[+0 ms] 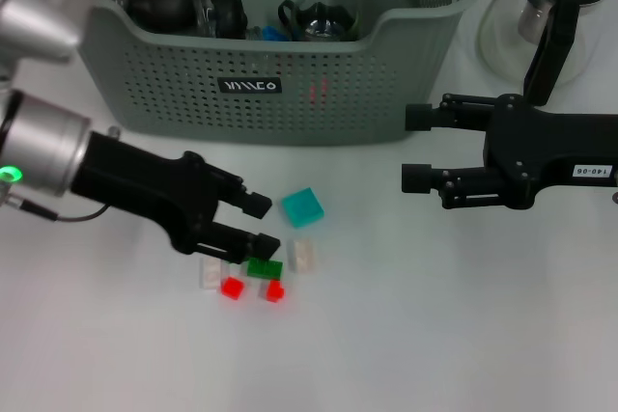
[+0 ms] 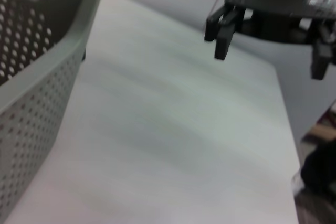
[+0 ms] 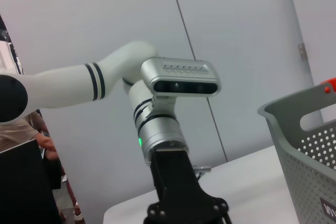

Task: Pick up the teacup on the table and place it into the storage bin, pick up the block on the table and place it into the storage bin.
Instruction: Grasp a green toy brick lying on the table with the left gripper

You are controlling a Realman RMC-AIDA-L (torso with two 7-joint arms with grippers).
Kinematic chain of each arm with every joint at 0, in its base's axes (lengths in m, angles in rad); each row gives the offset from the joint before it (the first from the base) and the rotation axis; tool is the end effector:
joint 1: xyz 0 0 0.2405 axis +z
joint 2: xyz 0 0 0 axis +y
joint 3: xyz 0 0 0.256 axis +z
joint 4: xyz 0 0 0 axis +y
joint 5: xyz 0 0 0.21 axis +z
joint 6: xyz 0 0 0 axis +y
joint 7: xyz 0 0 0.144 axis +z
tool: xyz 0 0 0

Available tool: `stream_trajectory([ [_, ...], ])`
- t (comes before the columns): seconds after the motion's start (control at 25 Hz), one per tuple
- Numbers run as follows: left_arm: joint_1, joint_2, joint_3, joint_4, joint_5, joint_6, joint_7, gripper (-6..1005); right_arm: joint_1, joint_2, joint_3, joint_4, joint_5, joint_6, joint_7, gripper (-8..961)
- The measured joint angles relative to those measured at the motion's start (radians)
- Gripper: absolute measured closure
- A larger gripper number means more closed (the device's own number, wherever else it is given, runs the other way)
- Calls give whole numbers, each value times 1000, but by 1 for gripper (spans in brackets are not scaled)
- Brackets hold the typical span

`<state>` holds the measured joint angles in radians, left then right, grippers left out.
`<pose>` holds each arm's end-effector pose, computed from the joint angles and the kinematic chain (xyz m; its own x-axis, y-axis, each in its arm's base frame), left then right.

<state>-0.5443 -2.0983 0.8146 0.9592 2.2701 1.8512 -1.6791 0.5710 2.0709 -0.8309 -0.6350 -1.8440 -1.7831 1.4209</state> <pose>-0.2374 0.3036 0.0115 0.8893 0.4277 0.1618 0.4171 -0.9037 0.0965 0.2130 0.3121 -0.0053 0.7514 -0.3096 -0.5826 -0.2947 -0.9476 0.1234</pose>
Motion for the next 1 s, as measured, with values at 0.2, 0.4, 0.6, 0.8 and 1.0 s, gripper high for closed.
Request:
stream_trajectory([
  [0.2,-40,-42,47,106,139,-2,-96,458,-2,0,-3,0,0,1,0,102],
  [0.4,-43,-62,148,241,239,-1,-230,485,-3,0,-5,0,0,1,1,102],
  [0.6,-39,-69,290,314,293,-38,-337,511,-3,-1,-5,0,0,1,1,102],
  [0.8,-22,-72,417,342,299,-95,-379,538,-3,-1,-4,0,0,0,1,103],
  [1.0,-21,-74,528,360,354,-145,-433,565,-3,-2,-2,0,0,0,1,103],
])
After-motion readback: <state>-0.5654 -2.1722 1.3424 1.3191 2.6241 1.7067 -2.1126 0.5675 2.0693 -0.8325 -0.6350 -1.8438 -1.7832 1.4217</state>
